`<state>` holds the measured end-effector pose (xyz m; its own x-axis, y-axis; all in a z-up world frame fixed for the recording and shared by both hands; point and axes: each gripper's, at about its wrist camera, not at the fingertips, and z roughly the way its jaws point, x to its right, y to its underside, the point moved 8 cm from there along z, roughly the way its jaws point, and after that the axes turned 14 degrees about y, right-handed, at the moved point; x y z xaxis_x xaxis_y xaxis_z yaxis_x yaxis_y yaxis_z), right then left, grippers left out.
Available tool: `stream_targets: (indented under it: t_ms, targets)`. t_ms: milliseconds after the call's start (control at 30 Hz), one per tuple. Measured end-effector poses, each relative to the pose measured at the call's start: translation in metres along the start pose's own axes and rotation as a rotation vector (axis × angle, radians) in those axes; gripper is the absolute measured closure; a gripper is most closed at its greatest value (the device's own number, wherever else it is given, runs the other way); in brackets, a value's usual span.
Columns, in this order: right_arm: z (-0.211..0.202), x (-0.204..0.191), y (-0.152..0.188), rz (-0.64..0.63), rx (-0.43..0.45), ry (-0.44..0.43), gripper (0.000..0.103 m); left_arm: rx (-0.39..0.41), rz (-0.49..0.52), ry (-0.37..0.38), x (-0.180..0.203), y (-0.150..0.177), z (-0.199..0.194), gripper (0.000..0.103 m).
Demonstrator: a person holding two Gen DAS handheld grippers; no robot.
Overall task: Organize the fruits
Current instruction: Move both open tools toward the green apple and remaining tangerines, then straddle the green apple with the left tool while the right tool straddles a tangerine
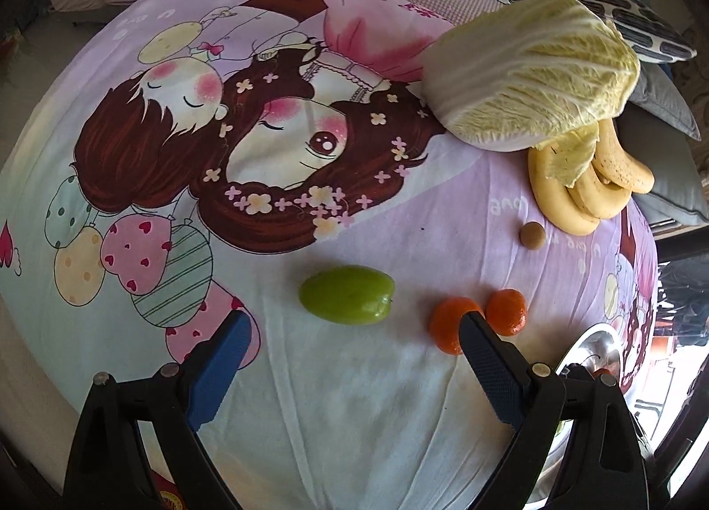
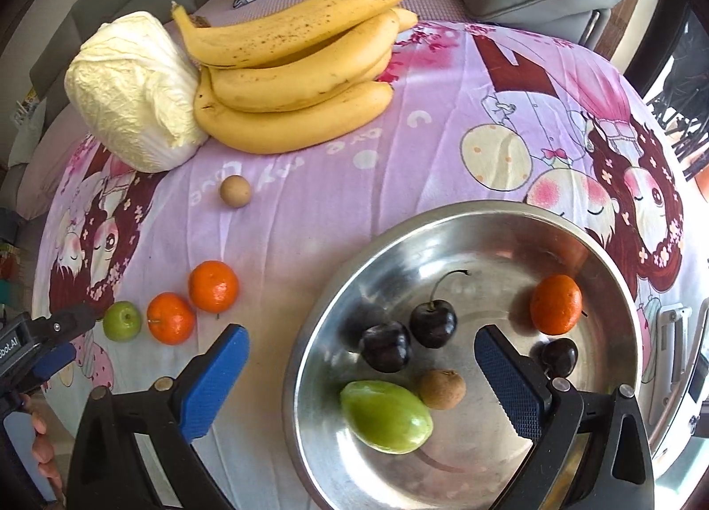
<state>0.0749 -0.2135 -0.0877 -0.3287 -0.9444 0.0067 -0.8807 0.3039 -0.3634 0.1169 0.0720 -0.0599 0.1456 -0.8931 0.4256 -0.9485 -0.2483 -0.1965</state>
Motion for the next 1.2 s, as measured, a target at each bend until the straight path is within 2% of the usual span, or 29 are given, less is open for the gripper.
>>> stream_targets:
  t_ms: [133, 267, 467, 633, 800, 1033, 1200]
  targets:
    - [-0.002, -0.022, -0.005, -0.034, -0.016, -0.012, 0.000, -0.005, -0.038, 0.033, -0.012, -0.005, -0.001, 0.008]
    - [0.003, -0.038, -0.006, -0.050, -0.062, -0.025, 0.000, 0.003, -0.067, 0.027, -0.024, -0.009, 0.000, 0.008]
    - [0.011, -0.055, -0.011, -0.078, -0.090, 0.012, 0.000, -0.005, -0.094, 0.049, -0.036, -0.014, 0.007, 0.008]
    - [0.020, -0.066, -0.015, -0.100, -0.122, 0.035, 0.000, 0.011, -0.100, 0.059, -0.040, -0.018, 0.007, 0.008]
    - [0.026, -0.072, -0.024, -0.128, -0.106, 0.096, 0.000, -0.007, -0.078, 0.058, -0.036, -0.018, 0.014, 0.008]
    - [0.031, -0.097, -0.042, -0.169, -0.103, 0.081, 0.000, -0.026, -0.047, 0.056, -0.028, -0.017, 0.020, 0.008]
    - [0.040, -0.106, -0.043, -0.172, -0.118, 0.086, 0.000, -0.042, -0.052, 0.051, -0.025, -0.017, 0.029, 0.008]
